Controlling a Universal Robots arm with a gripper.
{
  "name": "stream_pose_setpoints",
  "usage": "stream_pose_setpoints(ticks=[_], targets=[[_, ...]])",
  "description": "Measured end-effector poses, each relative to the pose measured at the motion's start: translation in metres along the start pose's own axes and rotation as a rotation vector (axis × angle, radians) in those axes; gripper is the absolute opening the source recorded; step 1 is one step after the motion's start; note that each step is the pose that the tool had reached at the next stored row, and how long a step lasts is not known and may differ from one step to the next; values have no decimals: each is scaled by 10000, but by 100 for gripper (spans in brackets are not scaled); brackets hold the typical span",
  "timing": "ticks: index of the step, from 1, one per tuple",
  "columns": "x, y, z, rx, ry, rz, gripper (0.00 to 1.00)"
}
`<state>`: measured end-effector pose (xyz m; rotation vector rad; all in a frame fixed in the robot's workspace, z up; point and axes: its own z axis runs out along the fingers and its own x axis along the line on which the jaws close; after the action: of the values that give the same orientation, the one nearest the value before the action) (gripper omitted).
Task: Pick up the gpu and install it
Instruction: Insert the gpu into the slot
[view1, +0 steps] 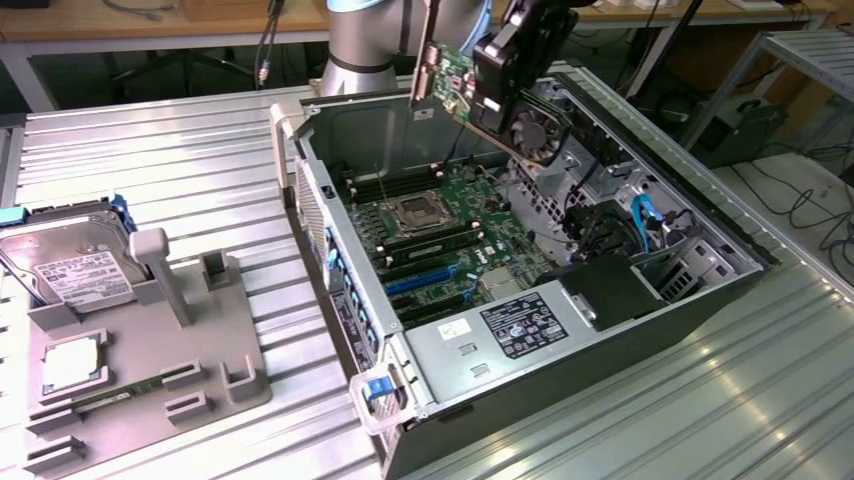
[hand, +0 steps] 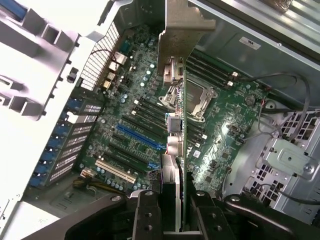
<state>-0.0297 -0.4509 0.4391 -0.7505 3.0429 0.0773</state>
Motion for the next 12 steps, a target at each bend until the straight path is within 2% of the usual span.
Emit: stream_pose_setpoints(ticks=[12], targets=[[0, 0, 0, -17, 44, -951, 28]])
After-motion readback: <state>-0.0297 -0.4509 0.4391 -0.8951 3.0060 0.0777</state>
